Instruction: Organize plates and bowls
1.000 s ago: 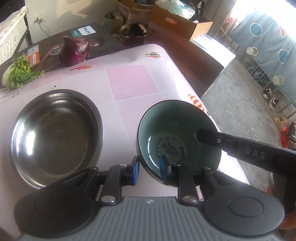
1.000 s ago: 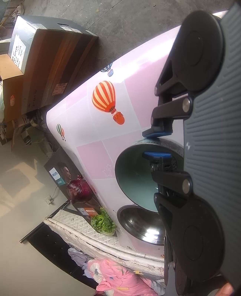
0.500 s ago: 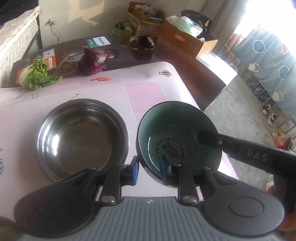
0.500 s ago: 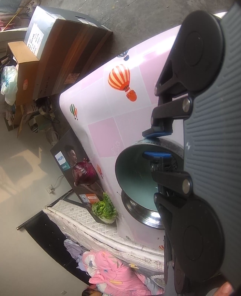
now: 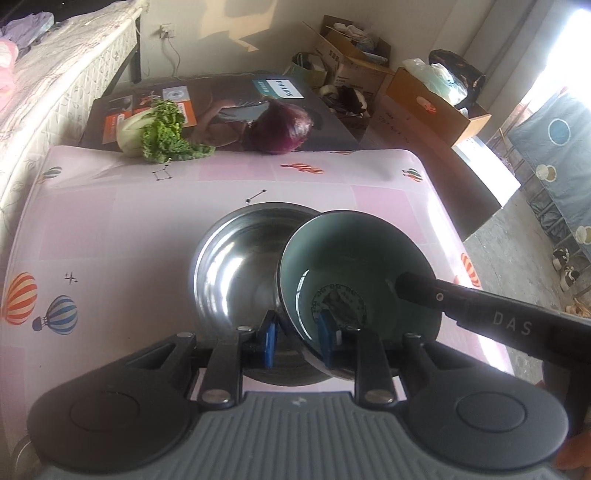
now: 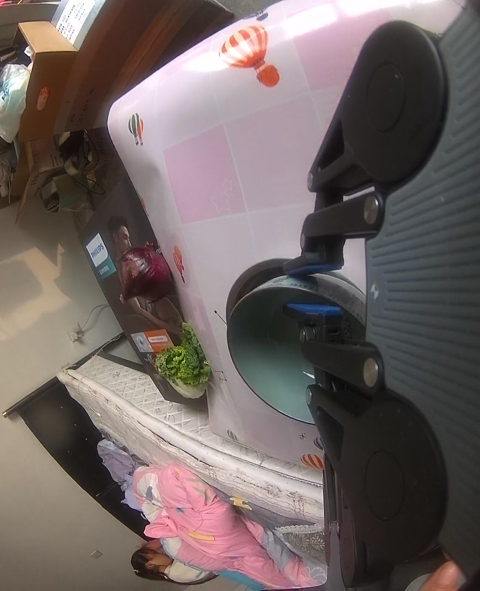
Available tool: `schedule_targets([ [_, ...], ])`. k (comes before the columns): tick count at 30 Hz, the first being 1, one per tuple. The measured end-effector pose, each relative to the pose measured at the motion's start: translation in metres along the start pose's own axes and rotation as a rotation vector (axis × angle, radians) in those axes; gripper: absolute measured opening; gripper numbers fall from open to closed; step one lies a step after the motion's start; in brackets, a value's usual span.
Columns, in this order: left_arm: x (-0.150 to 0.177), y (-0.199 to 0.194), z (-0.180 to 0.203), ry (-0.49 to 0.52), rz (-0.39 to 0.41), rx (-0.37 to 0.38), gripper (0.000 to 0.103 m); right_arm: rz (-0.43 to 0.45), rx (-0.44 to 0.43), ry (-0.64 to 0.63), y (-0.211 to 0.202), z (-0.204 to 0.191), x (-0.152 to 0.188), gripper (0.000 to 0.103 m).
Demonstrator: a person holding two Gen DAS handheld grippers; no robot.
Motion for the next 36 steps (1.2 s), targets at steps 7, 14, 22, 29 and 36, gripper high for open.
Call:
schedule_targets([
  [7,0.002,0.031,-0.029,-0.019,-0.045,-0.051,0.024,-0.061,-0.022,0.01,0.045,-0.014,0.008,0.015],
  [14,0.004,0.038,-0.034,-0.001,-0.047,-0.055,0.024,-0.104,0.0,-0.014,0.073,-0.015,0.018,0.017],
  [22,0.003,-0.004,-0.038,0.047,0.067,-0.001,0.043,-0.067,-0.003,-0.034,0.062,-0.021,0.014,0.043],
  [29,0.005,-0.052,-0.068,0.043,0.165,0.021,0.049,-0.016,-0.006,-0.019,0.039,-0.018,0.01,0.069],
  [36,0.029,-0.094,-0.129,-0.02,0.218,0.002,0.054,0.04,-0.057,0.082,0.007,-0.013,0.025,0.069],
])
Point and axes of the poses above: each gripper's, at about its wrist camera, not at the fingertips, and y roughly the way its jaws point, z to its right, x to its underside, the point moved 3 cm from there along y, roughly the way its jaws point, and after that the axes turned 11 degrees about -y, right-handed, at the moved point
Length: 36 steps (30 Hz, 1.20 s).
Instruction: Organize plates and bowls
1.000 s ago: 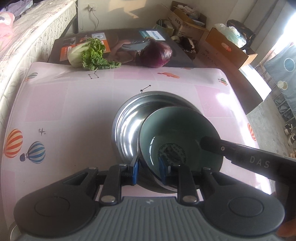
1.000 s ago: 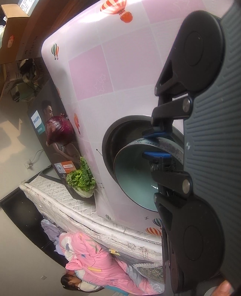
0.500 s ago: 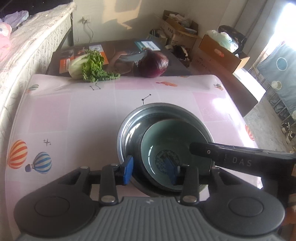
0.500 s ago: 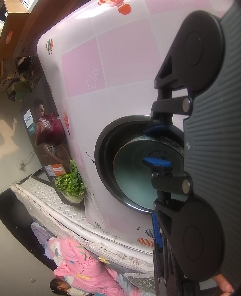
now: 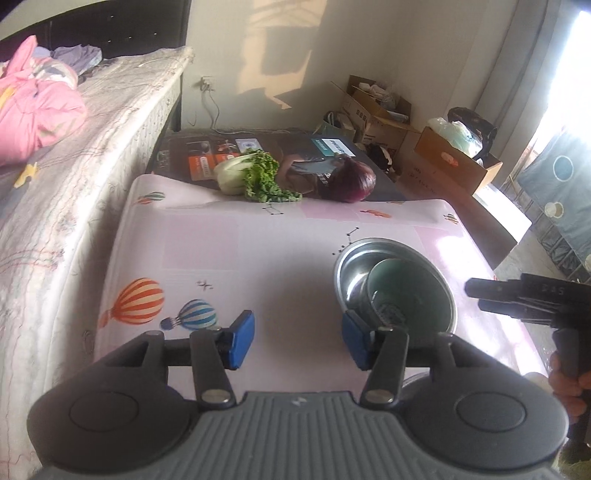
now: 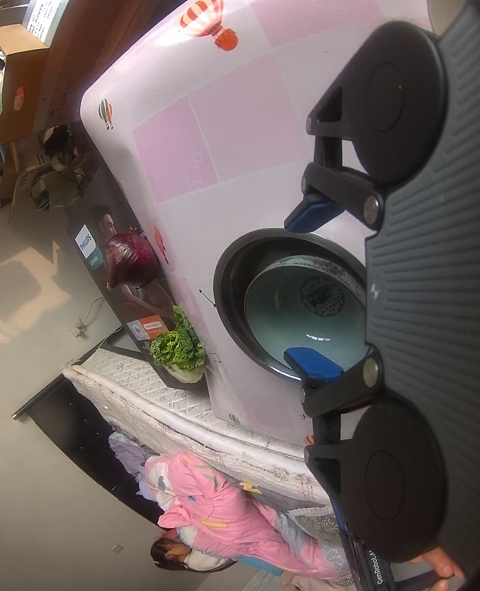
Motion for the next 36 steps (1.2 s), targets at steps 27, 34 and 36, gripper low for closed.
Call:
schedule_targets([
  [27,0.161,-0.082,-0.128,-0.221,0.075,-0.077,0.054,-0.03,-0.15,-0.222,-0.051,-0.169,0.157,0.054],
  [34,0.178,-0.072,-0.13,-0.19,0.056,-0.083,0.029,-0.063,-0.055,-0.317,-0.001,-0.189,0.149,0.032],
  [36,0.181,-0.069,-0.132,-0.196,0.047,-0.07,0.023,-0.076,-0.047,-0.329,0.012,-0.191,0.145,0.026],
])
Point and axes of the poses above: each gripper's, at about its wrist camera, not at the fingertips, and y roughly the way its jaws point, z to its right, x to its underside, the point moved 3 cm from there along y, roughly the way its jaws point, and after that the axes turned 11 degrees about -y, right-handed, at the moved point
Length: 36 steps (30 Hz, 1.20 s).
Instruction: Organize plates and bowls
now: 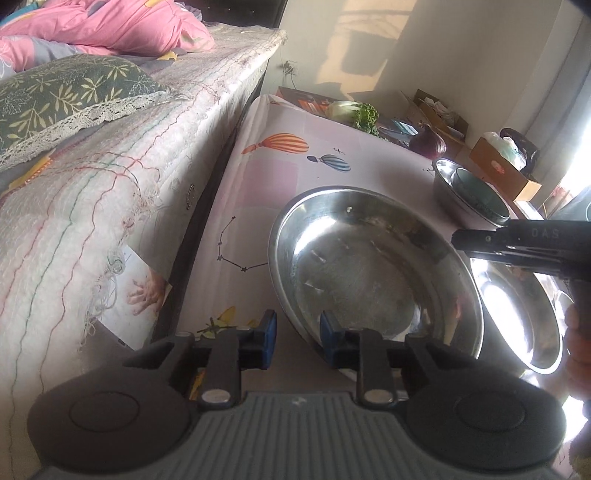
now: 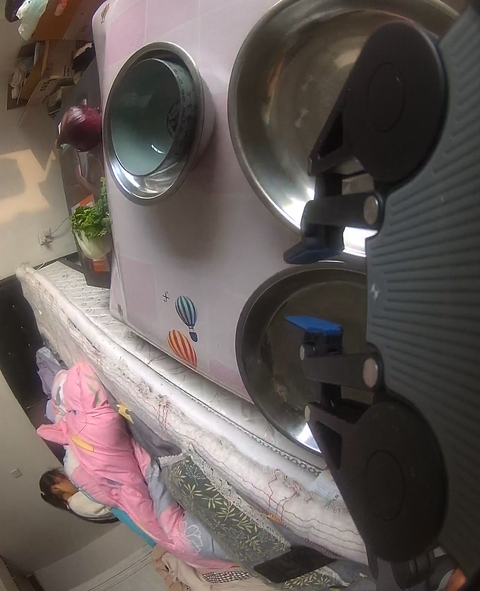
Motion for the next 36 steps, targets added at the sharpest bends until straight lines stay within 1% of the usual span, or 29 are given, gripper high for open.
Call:
schedule_targets([
  [3,0.002,0.002,-0.001,-0.008,-0.011,0.024,0.019,-0.022,0.015,-0.01,0.014,0.002,-0.005,0.021],
  [7,0.0,0.004,-0.002,-0.022,-0.024,0.042,0.018,-0.051,0.021,-0.018,0.028,0.004,-0.008,0.017],
  [11,0.0,0.002,-0.006,-0.017,-0.03,0.038,0.018,-0.061,0.03,-0.048,0.03,-0.001,-0.006,0.017],
  [14,0.0,-0.002,-0.014,-0.017,-0.049,0.053,0.018,-0.073,0.021,-0.064,0.024,-0.006,0.0,0.017],
  [16,0.0,-0.003,-0.02,-0.015,-0.071,0.064,0.018,-0.087,0.008,-0.083,0.019,-0.012,0.008,0.017],
  [21,0.005,-0.012,-0.033,0.02,-0.082,0.069,0.018,-0.111,-0.023,-0.126,0.003,-0.028,0.03,0.017],
  [25,0.012,-0.021,-0.041,0.046,-0.102,0.096,0.018,-0.124,-0.063,-0.123,-0.012,-0.038,0.048,0.017],
  [29,0.024,-0.032,-0.04,0.107,-0.117,0.108,0.018,-0.135,-0.111,-0.098,-0.027,-0.042,0.068,0.017],
  [33,0.037,-0.04,-0.033,0.156,-0.136,0.134,0.021,-0.151,-0.171,-0.031,-0.042,-0.037,0.093,0.017],
  [36,0.049,-0.046,-0.026,0.19,-0.16,0.17,0.025,-0.15,-0.175,0.012,-0.056,-0.032,0.108,0.017],
])
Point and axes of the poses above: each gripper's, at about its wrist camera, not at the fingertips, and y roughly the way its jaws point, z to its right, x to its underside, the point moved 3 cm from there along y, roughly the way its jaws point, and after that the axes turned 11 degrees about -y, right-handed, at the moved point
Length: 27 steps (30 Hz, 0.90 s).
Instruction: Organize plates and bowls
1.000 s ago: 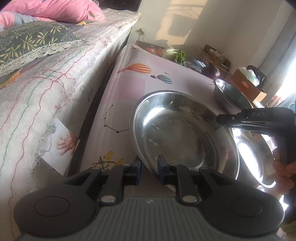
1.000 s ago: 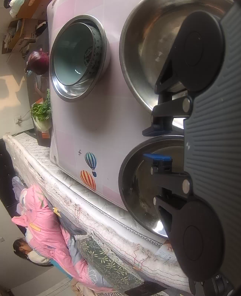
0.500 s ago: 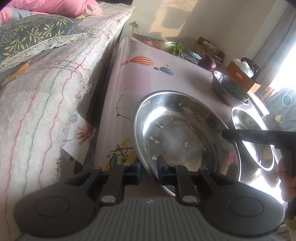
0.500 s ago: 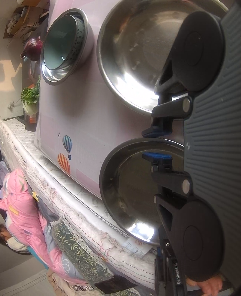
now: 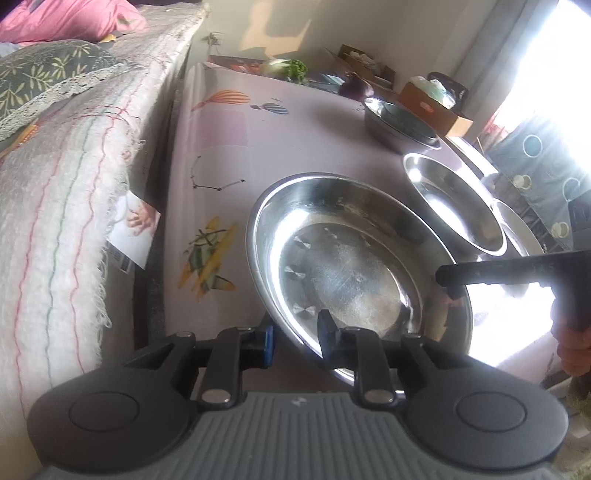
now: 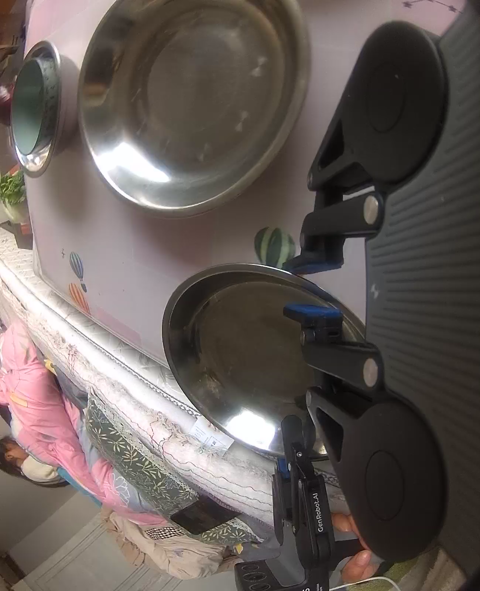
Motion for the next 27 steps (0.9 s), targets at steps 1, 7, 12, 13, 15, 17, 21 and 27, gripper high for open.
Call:
schedule_targets([
  [1,0.003,0.0,0.004,0.016,-0.006,0.006,0.025,0.003,0.0,0.016,-0.004,0.001,0.005,0.017],
  [7,0.018,0.001,0.017,0.074,-0.011,0.022,0.03,0.032,-0.018,0.132,-0.024,0.011,0.038,0.016],
  [12,0.01,0.005,0.017,0.034,0.034,-0.005,0.03,0.074,-0.003,0.199,-0.027,0.017,0.048,0.016],
  [13,0.009,0.005,0.017,0.034,0.049,-0.014,0.03,0.084,0.008,0.202,-0.027,0.018,0.048,0.016],
  [15,0.009,0.008,0.02,0.042,0.082,-0.039,0.032,0.107,0.034,0.196,-0.028,0.017,0.045,0.016],
  [17,0.012,0.011,0.022,0.061,0.122,-0.073,0.033,0.123,0.041,0.199,-0.027,0.018,0.042,0.016],
  [21,0.02,0.01,0.029,0.066,0.18,-0.109,0.036,0.136,0.055,0.21,-0.024,0.021,0.04,0.016],
  [27,0.025,0.006,0.033,0.003,0.221,-0.152,0.033,0.158,0.092,0.182,-0.02,0.017,0.037,0.016],
])
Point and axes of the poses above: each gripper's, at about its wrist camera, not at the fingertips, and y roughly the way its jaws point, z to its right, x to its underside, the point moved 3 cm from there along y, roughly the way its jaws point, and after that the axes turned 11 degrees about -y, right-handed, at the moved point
